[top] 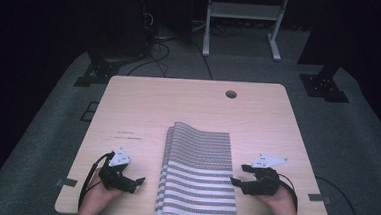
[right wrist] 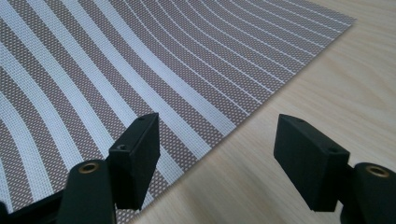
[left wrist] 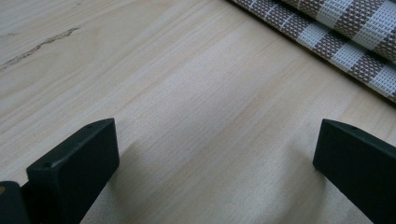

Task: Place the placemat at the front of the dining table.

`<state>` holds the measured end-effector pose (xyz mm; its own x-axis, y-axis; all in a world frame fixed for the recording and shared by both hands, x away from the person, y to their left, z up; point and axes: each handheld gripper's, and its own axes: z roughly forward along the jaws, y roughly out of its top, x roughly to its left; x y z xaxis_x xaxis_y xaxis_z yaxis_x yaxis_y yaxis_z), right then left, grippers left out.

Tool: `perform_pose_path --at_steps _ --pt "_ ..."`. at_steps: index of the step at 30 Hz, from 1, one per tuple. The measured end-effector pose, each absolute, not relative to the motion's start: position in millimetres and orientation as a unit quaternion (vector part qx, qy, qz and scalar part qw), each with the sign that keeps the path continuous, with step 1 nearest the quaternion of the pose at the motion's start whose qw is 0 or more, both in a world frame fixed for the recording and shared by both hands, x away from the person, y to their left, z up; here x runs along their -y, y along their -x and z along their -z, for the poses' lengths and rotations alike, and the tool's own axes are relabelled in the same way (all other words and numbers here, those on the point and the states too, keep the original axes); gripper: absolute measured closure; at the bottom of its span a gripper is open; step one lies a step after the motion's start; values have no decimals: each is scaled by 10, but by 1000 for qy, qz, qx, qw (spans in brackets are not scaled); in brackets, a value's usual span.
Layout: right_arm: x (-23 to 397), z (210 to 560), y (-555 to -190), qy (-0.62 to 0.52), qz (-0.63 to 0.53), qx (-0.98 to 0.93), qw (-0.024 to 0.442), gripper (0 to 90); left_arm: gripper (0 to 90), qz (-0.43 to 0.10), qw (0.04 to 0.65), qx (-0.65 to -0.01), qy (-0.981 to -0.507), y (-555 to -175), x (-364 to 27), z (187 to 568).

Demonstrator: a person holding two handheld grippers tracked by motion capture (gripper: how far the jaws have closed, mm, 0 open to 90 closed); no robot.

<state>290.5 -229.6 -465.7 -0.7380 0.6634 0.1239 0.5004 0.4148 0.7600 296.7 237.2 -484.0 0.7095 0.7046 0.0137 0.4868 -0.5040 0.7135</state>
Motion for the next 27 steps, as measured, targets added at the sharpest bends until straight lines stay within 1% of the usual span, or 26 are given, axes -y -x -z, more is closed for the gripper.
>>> perform_pose_path --at_steps 17,22,23,27 --pt "1956 4770 -2968 -322 -390 -858 88 284 0 -153 355 -349 -853 -2967 -2371 4840" --pt "1913 4788 -2959 -315 -382 -863 100 291 0 -153 355 -349 -854 -2967 -2372 4840" --pt "1906 4794 -2945 -313 -380 -864 108 294 0 -153 355 -349 -854 -2967 -2372 4840" --pt "1909 4797 -2942 -314 -380 -863 108 310 0 -153 356 -349 -853 -2966 -2371 4841"
